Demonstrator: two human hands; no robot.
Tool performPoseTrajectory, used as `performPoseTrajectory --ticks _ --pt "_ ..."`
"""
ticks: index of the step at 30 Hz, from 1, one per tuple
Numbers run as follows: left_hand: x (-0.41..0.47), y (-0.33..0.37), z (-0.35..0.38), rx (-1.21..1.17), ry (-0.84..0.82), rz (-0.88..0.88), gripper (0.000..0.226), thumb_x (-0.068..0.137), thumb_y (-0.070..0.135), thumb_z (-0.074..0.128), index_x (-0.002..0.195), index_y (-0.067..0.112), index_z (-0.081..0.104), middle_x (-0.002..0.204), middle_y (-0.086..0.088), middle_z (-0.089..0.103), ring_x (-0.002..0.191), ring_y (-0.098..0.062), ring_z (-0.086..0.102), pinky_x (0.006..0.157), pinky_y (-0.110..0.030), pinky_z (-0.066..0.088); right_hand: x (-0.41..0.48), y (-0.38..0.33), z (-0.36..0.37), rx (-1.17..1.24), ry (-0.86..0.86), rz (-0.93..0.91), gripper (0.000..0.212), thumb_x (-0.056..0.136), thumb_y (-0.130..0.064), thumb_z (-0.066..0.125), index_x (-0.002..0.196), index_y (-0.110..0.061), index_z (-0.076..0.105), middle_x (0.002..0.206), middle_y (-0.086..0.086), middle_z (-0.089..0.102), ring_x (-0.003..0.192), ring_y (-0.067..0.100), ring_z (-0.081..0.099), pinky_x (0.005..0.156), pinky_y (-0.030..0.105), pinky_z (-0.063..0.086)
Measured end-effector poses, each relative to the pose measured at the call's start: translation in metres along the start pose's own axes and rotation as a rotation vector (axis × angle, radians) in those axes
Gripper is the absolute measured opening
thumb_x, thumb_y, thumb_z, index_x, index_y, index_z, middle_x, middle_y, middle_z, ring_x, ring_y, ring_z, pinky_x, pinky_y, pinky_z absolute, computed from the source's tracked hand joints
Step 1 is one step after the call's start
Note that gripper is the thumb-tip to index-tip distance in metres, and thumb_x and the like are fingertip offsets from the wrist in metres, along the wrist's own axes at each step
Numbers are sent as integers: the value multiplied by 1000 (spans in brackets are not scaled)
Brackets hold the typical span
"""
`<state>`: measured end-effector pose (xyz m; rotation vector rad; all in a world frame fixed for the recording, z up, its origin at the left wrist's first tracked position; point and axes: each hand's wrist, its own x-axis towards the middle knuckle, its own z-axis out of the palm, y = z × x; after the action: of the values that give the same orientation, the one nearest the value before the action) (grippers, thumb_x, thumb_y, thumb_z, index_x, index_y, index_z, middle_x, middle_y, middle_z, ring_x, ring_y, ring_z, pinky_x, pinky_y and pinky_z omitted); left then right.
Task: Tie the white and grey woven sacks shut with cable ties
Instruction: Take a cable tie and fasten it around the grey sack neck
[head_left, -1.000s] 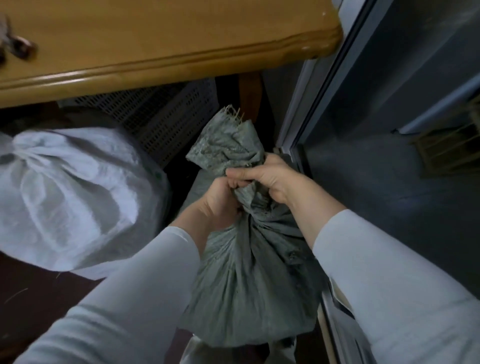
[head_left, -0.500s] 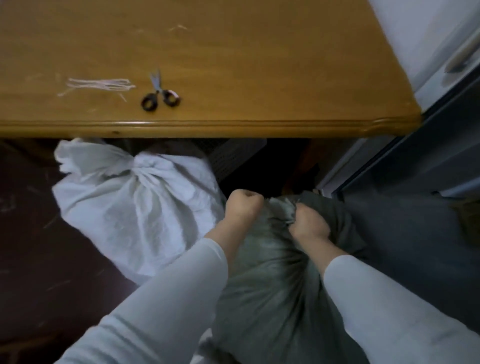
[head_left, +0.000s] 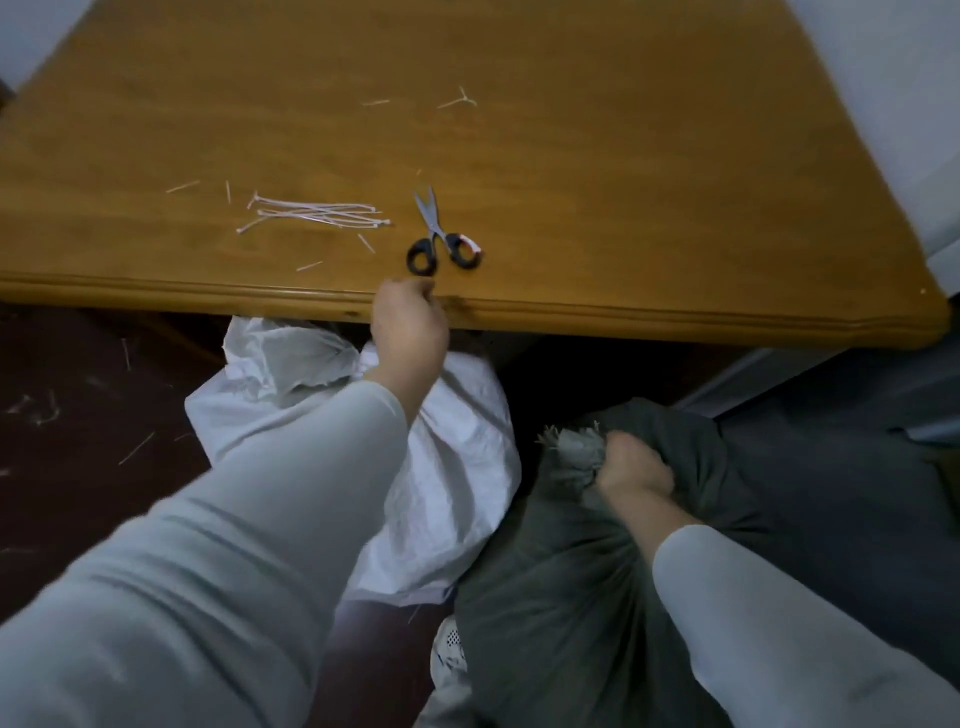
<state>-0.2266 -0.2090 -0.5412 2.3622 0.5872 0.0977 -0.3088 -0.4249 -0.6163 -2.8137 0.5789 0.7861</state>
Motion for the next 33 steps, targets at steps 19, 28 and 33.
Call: performPoseTrajectory --ticks 19,28,33 --pt "123 -14 0 528 -279 236 39 88 0 40 127 4 47 144 -19 30 133 -39 30 108 -49 33 21 -59 -26 -117 -120 60 33 87 3 44 116 -7 56 129 16 53 120 33 47 98 41 37" --pt "119 -10 0 558 -174 287 28 87 -1 46 104 5 67 106 -21 64 99 -41 60 83 -42 49 22 -55 -28 -127 -121 54 33 87 4 42 115 -6 56 127 16 53 118 33 49 93 40 38" --pt "116 -1 -1 557 -168 340 32 86 -6 42 106 4 66 105 -23 62 98 -42 59 81 -42 48 23 -52 -30 -114 -121 50 35 87 5 42 117 -7 55 130 16 52 121 34 48 95 40 38"
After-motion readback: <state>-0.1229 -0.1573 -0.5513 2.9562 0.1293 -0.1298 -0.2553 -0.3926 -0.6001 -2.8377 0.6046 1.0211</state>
